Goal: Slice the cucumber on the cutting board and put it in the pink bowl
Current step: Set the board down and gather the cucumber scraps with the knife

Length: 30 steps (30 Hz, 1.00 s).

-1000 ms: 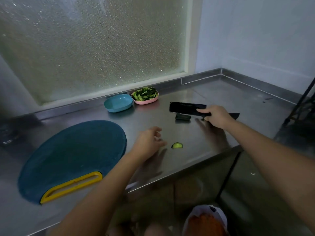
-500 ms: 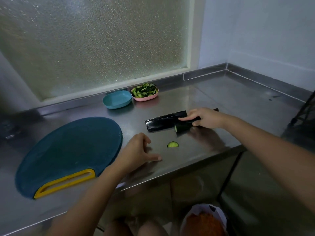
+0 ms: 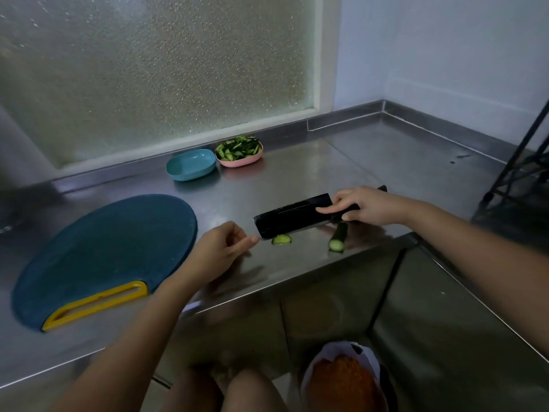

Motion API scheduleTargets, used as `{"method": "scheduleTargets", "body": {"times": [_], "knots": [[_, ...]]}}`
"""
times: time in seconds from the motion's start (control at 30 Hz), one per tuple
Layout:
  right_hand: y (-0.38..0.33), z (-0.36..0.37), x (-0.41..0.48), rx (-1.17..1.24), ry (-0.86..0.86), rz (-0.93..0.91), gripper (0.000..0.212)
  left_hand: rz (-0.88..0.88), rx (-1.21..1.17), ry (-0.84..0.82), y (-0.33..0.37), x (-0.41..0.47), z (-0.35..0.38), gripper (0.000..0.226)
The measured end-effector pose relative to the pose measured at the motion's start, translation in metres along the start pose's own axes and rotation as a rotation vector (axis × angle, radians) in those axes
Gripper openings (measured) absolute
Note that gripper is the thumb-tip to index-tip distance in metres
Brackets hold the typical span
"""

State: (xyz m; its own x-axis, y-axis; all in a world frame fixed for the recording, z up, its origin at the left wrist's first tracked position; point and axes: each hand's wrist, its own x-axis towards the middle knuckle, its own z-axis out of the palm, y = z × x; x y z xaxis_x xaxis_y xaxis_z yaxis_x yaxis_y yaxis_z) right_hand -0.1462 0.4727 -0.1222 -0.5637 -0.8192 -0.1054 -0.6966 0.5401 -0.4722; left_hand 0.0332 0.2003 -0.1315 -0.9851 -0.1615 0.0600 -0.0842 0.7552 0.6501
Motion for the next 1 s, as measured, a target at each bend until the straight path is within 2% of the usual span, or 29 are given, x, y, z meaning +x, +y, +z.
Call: {"method": "scheduleTargets", "body": {"times": [0.27, 0.6, 1.0], "knots": [[0.000, 0.014, -0.008, -0.003, 0.105, -0.031, 0.056, -0.024, 0.042, 0.050, 0.005, -0.001, 0.023, 0.035], [-0.007, 0.028, -0.013, 0.009, 0.255, 0.000, 0.055, -0.043, 0.085, 0.121, 0.014, 0.004, 0.028, 0.014], [-0.026, 0.060, -0.048, 0.032, 0.419, 0.020, 0.055, -0.033, 0.059, 0.088, 0.021, 0.002, 0.034, 0.014]]}}
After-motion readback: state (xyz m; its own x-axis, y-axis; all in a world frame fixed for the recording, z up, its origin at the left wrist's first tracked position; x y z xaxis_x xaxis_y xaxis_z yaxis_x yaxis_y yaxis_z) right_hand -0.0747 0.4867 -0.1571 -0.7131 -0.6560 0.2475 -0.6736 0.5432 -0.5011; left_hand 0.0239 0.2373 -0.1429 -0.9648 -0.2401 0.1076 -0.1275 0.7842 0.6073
